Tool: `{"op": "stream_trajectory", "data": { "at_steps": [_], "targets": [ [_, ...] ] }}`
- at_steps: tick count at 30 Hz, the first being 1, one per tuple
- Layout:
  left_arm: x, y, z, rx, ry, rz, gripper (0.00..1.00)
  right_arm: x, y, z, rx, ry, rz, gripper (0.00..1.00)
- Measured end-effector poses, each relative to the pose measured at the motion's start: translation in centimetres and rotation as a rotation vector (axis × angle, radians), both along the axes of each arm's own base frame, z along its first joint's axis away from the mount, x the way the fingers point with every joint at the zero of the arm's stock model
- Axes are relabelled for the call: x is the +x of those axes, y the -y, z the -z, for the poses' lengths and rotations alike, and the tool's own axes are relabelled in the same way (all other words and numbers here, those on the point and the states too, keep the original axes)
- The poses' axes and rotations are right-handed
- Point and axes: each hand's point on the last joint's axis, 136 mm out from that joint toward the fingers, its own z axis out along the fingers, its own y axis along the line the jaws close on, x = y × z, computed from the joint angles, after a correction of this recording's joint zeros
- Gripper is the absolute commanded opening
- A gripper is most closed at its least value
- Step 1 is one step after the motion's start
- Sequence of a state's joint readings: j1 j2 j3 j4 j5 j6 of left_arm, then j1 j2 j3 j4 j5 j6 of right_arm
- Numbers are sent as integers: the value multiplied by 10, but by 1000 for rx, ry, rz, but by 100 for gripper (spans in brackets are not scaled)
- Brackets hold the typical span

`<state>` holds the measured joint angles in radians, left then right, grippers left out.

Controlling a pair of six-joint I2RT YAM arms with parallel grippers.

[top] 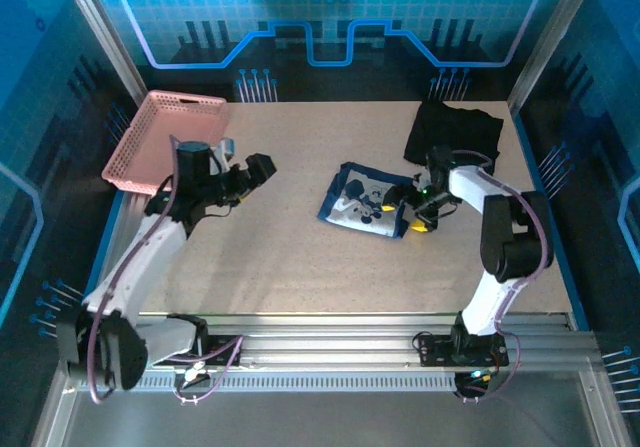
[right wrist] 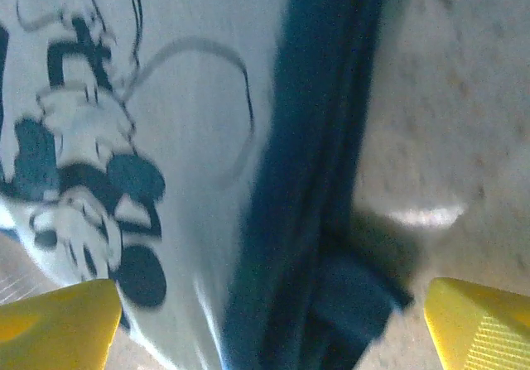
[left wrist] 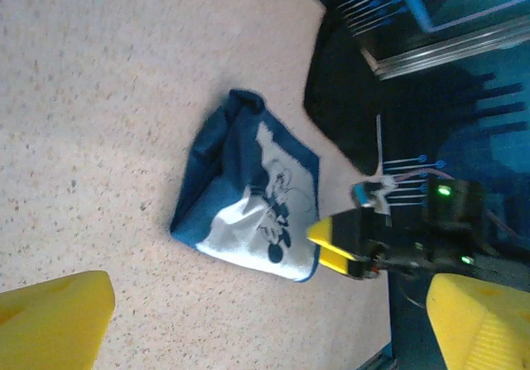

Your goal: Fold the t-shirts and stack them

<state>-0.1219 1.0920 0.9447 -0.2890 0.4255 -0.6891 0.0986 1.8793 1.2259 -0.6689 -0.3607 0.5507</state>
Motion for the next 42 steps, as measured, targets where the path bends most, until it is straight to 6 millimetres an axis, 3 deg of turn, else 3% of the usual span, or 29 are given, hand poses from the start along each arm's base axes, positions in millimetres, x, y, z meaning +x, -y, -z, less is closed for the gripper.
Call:
{"op": "stream_trajectory", "data": {
  "at_steps": [2, 5, 7, 11, 15, 19, 22, 26, 31, 34, 42],
  "targets": [
    [-10, -8, -10, 17, 29, -19, 98, 14, -3, 8, -32, -10, -8, 83],
    [-19, -22, -10, 45, 32, -59, 98, 16, -2, 12, -91, -77, -15, 66],
    [-26, -31, -2, 58, 7, -87, 98, 15, -1, 16, -163, -146, -33, 42],
    [-37, -46, 12, 79, -39, -136, 99, 23, -3, 20, -224, -190, -52, 20],
    [-44, -50, 15, 92, -53, -146, 99, 56, -23, 14, -224, -98, -90, 1],
    [-45, -50, 15, 94, -47, -139, 99, 87, -33, -5, -266, 15, -123, 0],
    [-47, -50, 14, 107, -29, -130, 99, 119, -30, -39, -320, 150, -139, 0],
    [-48, -50, 16, 116, -26, -124, 99, 161, -20, -99, -413, 351, -137, 0],
    [-49, -49, 31, 126, -51, -114, 99, 192, -3, -154, -508, 515, -107, 0],
    [-49, -49, 40, 130, -70, -110, 99, 205, 12, -162, -559, 549, -81, 0],
    [-48, -49, 45, 140, -76, -103, 99, 213, 63, -147, -630, 497, -21, 0]
  ]
}}
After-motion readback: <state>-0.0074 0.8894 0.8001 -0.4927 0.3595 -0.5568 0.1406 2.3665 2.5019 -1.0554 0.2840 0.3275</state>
